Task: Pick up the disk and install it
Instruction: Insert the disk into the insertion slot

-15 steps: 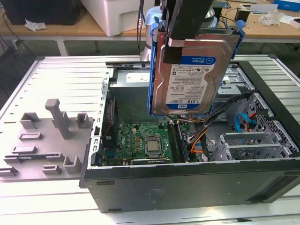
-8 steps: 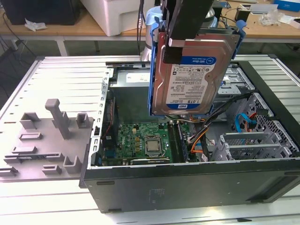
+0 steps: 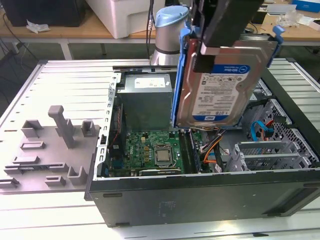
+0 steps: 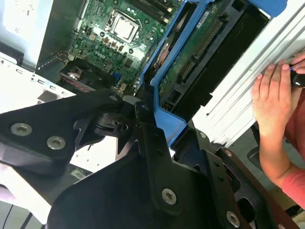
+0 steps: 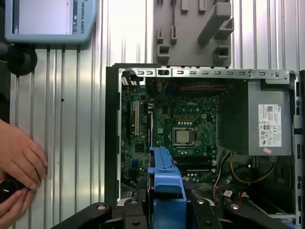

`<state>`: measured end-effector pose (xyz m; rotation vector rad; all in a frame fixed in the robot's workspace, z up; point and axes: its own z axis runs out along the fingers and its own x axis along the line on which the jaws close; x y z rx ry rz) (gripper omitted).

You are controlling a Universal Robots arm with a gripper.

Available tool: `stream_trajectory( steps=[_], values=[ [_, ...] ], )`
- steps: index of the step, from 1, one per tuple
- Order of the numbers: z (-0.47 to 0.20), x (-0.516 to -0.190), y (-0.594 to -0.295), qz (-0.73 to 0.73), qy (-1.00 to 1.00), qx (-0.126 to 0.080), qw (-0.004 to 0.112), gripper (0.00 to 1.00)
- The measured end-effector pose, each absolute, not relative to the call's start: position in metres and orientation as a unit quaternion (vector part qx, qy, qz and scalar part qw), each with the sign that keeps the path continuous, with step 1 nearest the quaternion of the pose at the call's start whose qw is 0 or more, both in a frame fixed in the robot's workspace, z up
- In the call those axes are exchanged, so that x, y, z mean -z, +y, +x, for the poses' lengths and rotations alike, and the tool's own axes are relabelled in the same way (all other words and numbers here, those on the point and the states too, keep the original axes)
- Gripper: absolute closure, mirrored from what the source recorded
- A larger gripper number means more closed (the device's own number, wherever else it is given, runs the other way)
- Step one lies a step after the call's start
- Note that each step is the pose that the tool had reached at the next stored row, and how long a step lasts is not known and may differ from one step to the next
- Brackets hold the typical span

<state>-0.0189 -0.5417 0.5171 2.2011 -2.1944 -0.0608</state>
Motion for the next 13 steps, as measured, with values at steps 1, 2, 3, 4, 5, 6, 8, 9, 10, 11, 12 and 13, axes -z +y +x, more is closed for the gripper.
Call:
stream_trajectory(
  steps=[1, 2, 3, 4, 5, 6, 8, 9, 10, 11, 12, 13],
  values=[
    [-0.0179, -0.517, -0.5433, 0.708, -0.706, 0.018, 0.015, 0.63],
    [-0.017, -0.5168, -0.5447, 0.708, -0.706, 0.017, 0.013, 0.63],
    [-0.0162, -0.5167, -0.5455, 0.708, -0.706, 0.015, 0.012, 0.63],
    [-0.0153, -0.5165, -0.5461, 0.709, -0.705, 0.013, 0.01, 0.63],
    [-0.0141, -0.5163, -0.5466, 0.709, -0.705, 0.011, 0.008, 0.63],
    [-0.0132, -0.516, -0.5469, 0.71, -0.705, 0.01, 0.007, 0.63],
    [-0.013, -0.5159, -0.5471, 0.71, -0.704, 0.009, 0.006, 0.63],
    [-0.013, -0.5159, -0.5471, 0.71, -0.704, 0.009, 0.006, 0.63],
    [-0.0129, -0.5159, -0.5472, 0.71, -0.704, 0.009, 0.006, 0.63],
    [-0.0129, -0.5159, -0.5472, 0.71, -0.704, 0.009, 0.006, 0.63],
    [-0.0129, -0.5158, -0.5472, 0.71, -0.704, 0.009, 0.006, 0.63],
    [-0.0129, -0.5157, -0.5478, 0.71, -0.704, 0.009, 0.006, 0.63]
  ],
)
